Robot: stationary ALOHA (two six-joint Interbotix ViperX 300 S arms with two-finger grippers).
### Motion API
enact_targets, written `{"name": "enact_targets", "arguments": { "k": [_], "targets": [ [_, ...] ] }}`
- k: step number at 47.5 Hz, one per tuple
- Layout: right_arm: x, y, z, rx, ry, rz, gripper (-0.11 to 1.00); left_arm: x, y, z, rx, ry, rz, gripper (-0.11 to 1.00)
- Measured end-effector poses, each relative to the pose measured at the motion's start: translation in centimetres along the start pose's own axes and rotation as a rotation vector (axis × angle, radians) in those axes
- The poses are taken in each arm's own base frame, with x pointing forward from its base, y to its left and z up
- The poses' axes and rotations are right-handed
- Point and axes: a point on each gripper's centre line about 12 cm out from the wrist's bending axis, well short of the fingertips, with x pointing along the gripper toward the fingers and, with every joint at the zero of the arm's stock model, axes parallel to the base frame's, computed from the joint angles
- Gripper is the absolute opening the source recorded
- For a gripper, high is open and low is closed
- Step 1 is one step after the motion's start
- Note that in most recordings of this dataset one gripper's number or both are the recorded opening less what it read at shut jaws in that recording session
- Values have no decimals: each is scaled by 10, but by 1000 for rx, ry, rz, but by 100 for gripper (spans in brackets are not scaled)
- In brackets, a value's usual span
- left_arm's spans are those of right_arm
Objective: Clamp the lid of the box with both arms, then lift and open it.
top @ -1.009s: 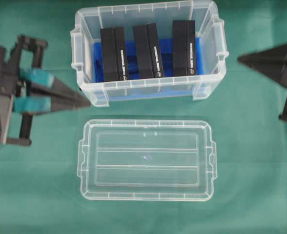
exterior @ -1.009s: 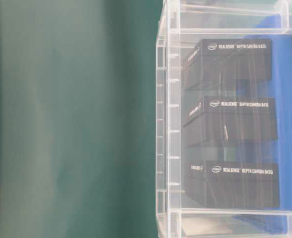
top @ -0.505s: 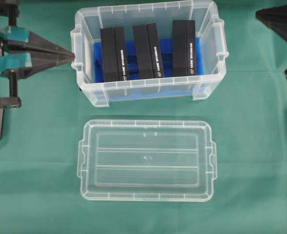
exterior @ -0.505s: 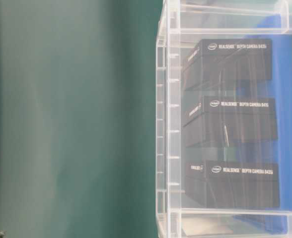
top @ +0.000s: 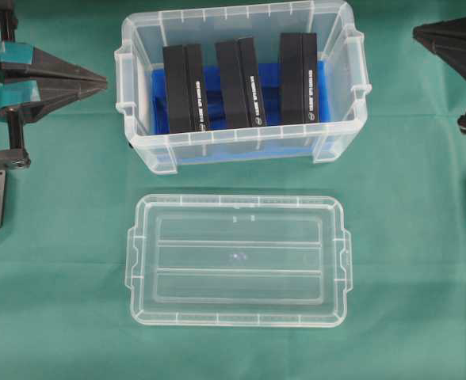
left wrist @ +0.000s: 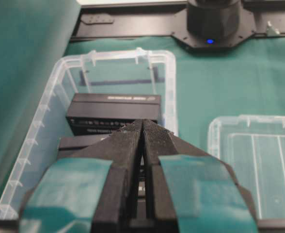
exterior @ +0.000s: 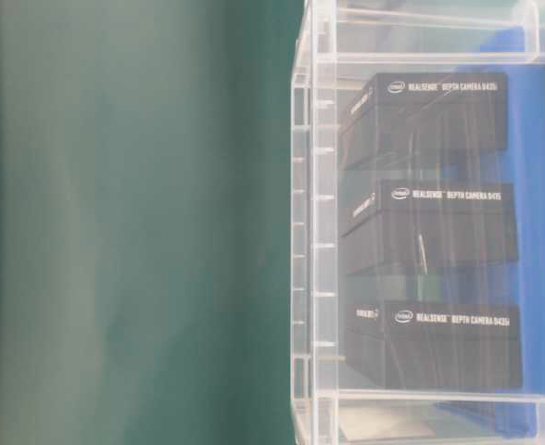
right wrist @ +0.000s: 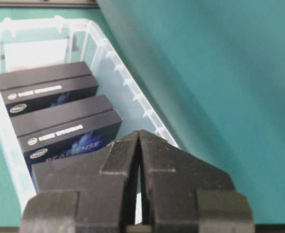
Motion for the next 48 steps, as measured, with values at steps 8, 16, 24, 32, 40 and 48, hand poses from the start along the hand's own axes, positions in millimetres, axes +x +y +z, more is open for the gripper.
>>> {"name": "enact_targets", "arguments": {
  "k": [8,16,24,32,40,48],
  "targets": [
    [0,-1,0,1,-2,-1,0,0,0,-1,0,-2,-1,1],
    [0,-1,0,6,-3,-1,0,0,0,-1,-1,-2,-2,1],
    [0,0,0,6,-5,3,0,0,0,0,-3,-5,-1,1],
    [0,0,0,6,-3,3,0,0,0,0,-3,-5,-1,1],
    [0,0,0,6,-3,4,0,0,0,-1,-3,-2,-2,1],
    [0,0,0,6,-4,5,0,0,0,-1,-3,-2,-2,1]
  ]
}}
